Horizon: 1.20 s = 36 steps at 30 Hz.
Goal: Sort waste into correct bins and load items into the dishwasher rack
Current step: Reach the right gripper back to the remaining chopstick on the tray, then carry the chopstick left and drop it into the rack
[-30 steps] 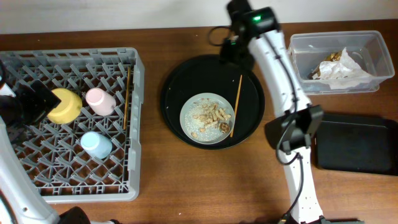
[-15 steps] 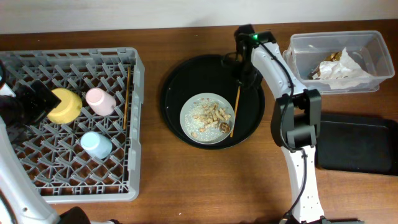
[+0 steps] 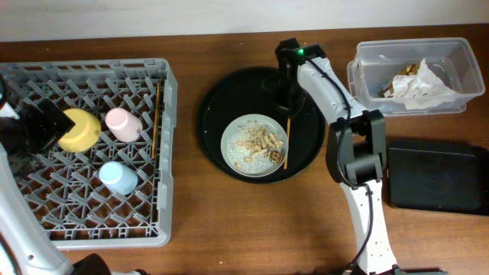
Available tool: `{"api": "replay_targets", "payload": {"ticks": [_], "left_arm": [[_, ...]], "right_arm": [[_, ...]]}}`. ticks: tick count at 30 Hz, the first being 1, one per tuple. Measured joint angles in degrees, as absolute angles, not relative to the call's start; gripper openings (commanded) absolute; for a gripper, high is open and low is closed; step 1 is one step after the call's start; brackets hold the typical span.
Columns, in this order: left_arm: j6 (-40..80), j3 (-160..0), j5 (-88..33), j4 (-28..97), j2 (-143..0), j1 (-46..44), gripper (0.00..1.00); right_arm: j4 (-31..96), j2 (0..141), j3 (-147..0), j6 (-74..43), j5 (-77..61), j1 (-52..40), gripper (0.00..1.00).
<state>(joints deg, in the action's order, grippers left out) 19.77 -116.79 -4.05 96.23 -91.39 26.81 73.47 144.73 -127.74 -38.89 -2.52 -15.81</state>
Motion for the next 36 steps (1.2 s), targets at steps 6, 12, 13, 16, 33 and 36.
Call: {"api": "replay_targets", "payload": {"ticks": [6, 12, 13, 16, 33, 36], "left_arm": [[19.8, -116.8, -4.1, 96.2, -91.4, 26.8, 1.00], [19.8, -116.8, -4.1, 96.2, -91.4, 26.8, 1.00], [19.8, -116.8, -4.0, 96.2, -91.4, 26.8, 1.00], [19.8, -116.8, -4.1, 96.2, -91.4, 26.8, 1.00], [19.8, -116.8, -4.1, 96.2, -91.4, 26.8, 1.00], [19.8, -116.8, -4.1, 96.2, -91.4, 26.8, 1.00]], "right_arm": [[73.7, 144.7, -128.0, -39.0, -2.6, -15.8, 0.04], [79.6, 144.4, -137.3, -37.7, -2.5, -12.4, 0.04], [82.1, 144.3, -140.6, -37.4, -2.4, -11.2, 0.04], [87.5, 143.4, -148.4, -36.9, -2.4, -8.8, 0.04], [72.2, 142.9, -156.5, -27.9, -24.6, -28.0, 0.04], [66.2, 142.9, -156.5, -28.8, -23.0, -35.5, 0.04]]}}
